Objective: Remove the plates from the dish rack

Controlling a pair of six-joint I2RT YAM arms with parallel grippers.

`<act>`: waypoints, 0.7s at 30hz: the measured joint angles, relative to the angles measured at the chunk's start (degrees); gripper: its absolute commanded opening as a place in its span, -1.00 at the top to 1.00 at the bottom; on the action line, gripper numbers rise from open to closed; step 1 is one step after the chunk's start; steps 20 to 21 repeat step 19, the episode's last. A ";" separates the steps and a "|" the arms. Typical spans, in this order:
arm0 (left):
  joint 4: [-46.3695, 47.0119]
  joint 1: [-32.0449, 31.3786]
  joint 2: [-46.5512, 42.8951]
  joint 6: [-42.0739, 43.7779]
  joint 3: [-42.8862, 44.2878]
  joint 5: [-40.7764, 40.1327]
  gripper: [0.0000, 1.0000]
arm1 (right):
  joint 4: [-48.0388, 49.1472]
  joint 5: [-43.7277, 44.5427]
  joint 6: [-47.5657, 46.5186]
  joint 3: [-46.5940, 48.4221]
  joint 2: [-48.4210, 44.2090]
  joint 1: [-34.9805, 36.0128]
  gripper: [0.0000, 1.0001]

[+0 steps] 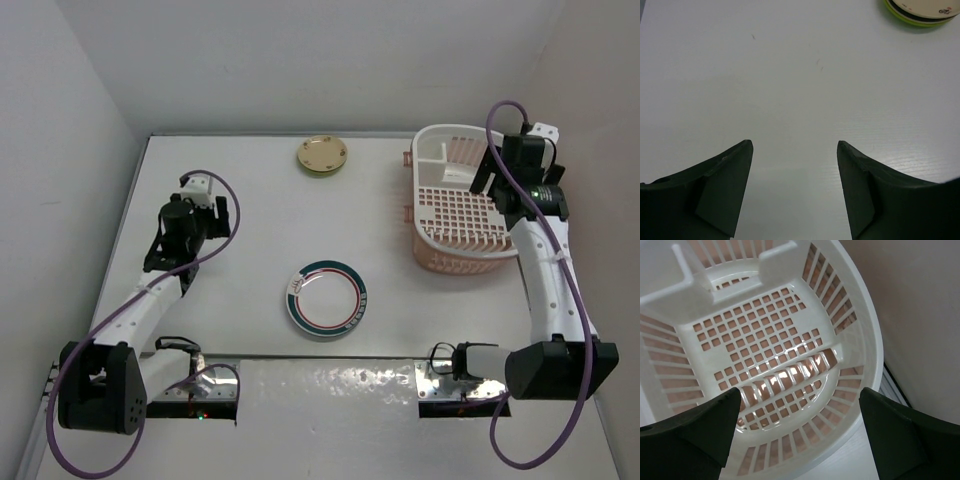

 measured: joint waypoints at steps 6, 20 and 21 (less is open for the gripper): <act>-1.09 0.00 -0.85 -1.07 0.00 -0.90 -0.33 | 0.83 4.09 3.50 -3.21 0.35 0.00 -0.98; -1.49 0.00 -3.10 -1.20 0.00 -1.27 -0.34 | 3.82 4.76 4.28 -4.00 -0.09 0.00 -0.98; -1.49 0.00 -3.10 -1.20 0.00 -1.27 -0.34 | 3.82 4.76 4.28 -4.00 -0.09 0.00 -0.98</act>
